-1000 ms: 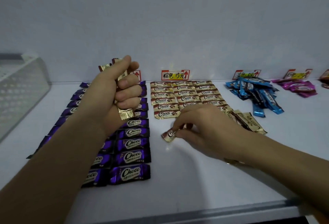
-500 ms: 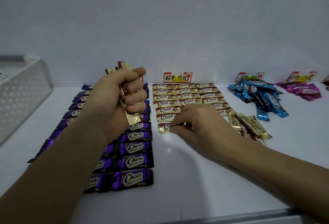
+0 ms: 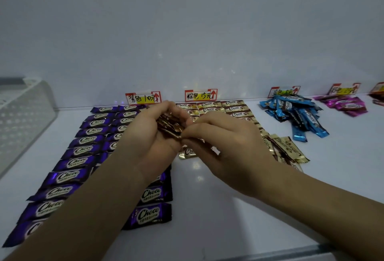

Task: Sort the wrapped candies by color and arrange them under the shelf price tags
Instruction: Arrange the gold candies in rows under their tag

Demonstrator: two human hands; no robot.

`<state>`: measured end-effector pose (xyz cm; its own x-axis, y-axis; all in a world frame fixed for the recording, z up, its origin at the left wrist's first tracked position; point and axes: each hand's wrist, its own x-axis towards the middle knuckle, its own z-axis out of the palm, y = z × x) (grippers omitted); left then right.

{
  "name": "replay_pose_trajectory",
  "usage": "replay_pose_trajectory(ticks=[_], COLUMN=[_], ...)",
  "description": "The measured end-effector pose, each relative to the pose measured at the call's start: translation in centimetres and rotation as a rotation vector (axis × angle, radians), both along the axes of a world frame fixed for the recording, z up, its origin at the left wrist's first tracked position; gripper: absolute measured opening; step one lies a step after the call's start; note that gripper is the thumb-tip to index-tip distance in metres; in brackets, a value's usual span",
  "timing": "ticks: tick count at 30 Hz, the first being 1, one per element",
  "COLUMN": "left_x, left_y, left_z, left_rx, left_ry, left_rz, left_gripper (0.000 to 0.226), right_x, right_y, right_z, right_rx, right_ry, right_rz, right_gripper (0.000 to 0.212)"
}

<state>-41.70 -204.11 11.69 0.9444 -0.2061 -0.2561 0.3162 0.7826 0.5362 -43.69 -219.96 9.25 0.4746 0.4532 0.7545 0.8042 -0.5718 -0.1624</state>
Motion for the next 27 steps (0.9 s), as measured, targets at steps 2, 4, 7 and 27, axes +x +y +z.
replay_pose_trajectory(ticks=[2, 4, 7, 27], left_x=[0.2, 0.6, 0.6, -0.4], left_y=[0.2, 0.9, 2.2, 1.4], left_z=[-0.2, -0.3, -0.2, -0.3], left_rx=[-0.032, 0.012, 0.133, 0.481], left_ry=[0.042, 0.057, -0.007, -0.234], left_rz=[0.035, 0.09, 0.102, -0.265], left_gripper=[0.004, 0.017, 0.021, 0.034], right_x=[-0.7, -1.1, -0.2, 3.1], right_y=[-0.3, -1.0, -3.1, -8.1], right_z=[0.6, 1.4, 2.3, 0.6], right_rx=[0.058, 0.273, 0.583, 0.447], right_ry=[0.059, 0.269, 0.676, 1.179], right_rz=[-0.002, 0.028, 0.055, -0.066], right_gripper=[0.004, 0.005, 0.008, 0.023])
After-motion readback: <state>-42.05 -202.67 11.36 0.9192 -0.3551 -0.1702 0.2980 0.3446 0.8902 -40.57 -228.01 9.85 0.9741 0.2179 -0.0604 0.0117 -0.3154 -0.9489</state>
